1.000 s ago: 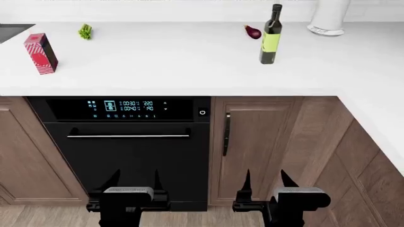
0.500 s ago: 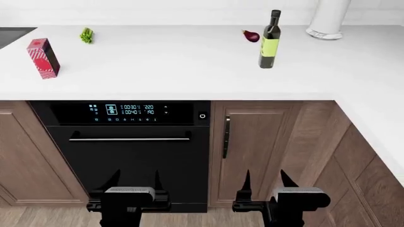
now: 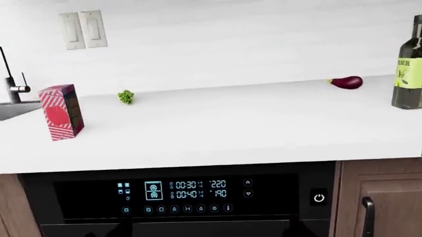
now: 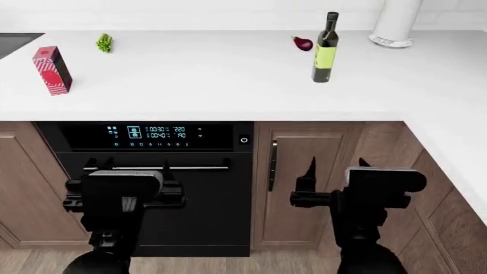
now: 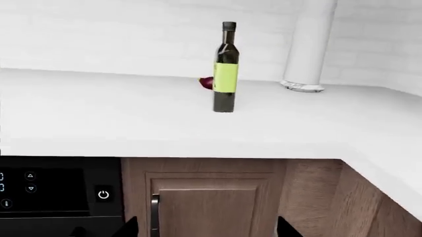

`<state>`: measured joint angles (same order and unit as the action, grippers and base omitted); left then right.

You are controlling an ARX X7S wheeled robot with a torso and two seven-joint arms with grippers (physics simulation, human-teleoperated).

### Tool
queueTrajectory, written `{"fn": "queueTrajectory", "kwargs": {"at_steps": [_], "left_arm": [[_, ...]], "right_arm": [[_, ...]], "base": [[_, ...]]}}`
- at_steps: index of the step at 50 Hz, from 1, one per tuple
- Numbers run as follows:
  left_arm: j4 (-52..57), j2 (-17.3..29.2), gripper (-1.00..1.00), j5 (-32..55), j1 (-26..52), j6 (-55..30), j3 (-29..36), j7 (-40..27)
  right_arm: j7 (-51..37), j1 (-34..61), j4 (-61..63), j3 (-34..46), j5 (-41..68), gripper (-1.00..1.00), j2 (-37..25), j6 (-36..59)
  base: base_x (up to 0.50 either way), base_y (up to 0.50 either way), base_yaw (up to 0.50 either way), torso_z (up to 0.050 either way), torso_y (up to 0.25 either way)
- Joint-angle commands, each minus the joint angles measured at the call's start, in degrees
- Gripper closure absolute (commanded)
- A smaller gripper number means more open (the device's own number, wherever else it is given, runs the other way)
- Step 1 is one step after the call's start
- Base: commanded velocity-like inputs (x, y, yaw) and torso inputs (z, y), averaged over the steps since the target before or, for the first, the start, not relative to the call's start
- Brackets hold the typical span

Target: Pick the olive oil bottle and boxed food from the counter and place them in the cabinets closest to them.

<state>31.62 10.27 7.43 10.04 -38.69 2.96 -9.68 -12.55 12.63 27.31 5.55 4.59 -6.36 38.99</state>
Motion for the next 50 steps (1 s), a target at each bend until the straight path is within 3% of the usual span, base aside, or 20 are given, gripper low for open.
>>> {"fn": "queueTrajectory", "kwargs": {"at_steps": [1,7,13,15,16,19,22,25,28,33,36,50], "left_arm": [[15.3,2.2,-1.00,3.3,11.6,-27.7,-3.1,-1.5],[20.3,1.8,-1.00,4.7,16.9,-38.9,-4.3,-2.4],[28.3,3.5,-1.00,9.8,21.4,-50.4,-3.8,-5.5],[28.4,7.9,-1.00,27.0,22.6,-51.2,-7.9,-19.7],[28.3,10.3,-1.00,35.6,23.0,-51.2,-10.4,-28.3],[27.0,15.3,-1.00,61.3,25.3,-51.1,-12.6,-50.5],[26.6,19.0,-1.00,86.8,26.9,-48.0,-9.7,-65.1],[27.1,21.4,-1.00,93.3,28.0,-45.2,-5.9,-72.3],[28.3,22.6,-1.00,99.1,29.4,-43.2,-3.5,-78.7],[28.4,18.4,-1.00,102.1,28.8,-49.4,-7.5,-80.3],[28.4,17.0,-1.00,103.1,28.8,-51.2,-9.7,-80.3],[28.4,18.6,-1.00,101.8,27.1,-51.3,-6.5,-80.3]], "right_arm": [[-2.0,12.8,15.9,-0.8,1.2,-1.00,-0.8,24.8],[-2.8,16.3,20.3,-0.8,1.4,-1.00,-1.1,31.6],[-2.6,19.5,28.0,-1.3,2.6,-1.00,-1.1,44.6],[-2.9,21.3,32.6,-1.4,3.9,-1.00,-1.7,50.7],[-7.5,21.8,32.7,-3.3,11.2,-1.00,-3.4,50.7],[-33.2,22.9,32.6,-15.3,37.0,-1.00,-11.5,50.9],[-57.7,24.4,31.1,-17.8,62.8,-1.00,-15.4,49.7],[-64.4,24.5,31.1,-17.0,88.2,-1.00,-18.2,47.5],[-69.9,24.5,32.0,-16.2,94.3,-1.00,-21.1,44.5],[-77.2,24.2,32.6,-20.4,104.4,-1.00,-18.1,50.6],[-77.4,23.8,32.7,-19.6,104.8,-1.00,-18.7,50.9],[-77.3,18.7,32.7,-14.8,99.7,-1.00,-21.5,51.0]], "base": [[0.00,0.00,0.00,0.000,0.000],[0.00,0.00,0.00,0.000,0.000],[0.00,0.00,0.00,0.000,0.000],[0.00,0.00,0.00,0.000,0.000],[0.00,0.00,0.00,0.000,0.000],[0.00,0.00,0.00,0.000,0.000],[0.00,0.00,0.00,0.000,0.000],[0.00,0.00,0.00,0.000,0.000],[0.00,0.00,0.00,0.000,0.000],[0.00,0.00,0.00,0.000,0.000],[0.00,0.00,0.00,0.000,0.000],[0.00,0.00,0.00,0.000,0.000]]}}
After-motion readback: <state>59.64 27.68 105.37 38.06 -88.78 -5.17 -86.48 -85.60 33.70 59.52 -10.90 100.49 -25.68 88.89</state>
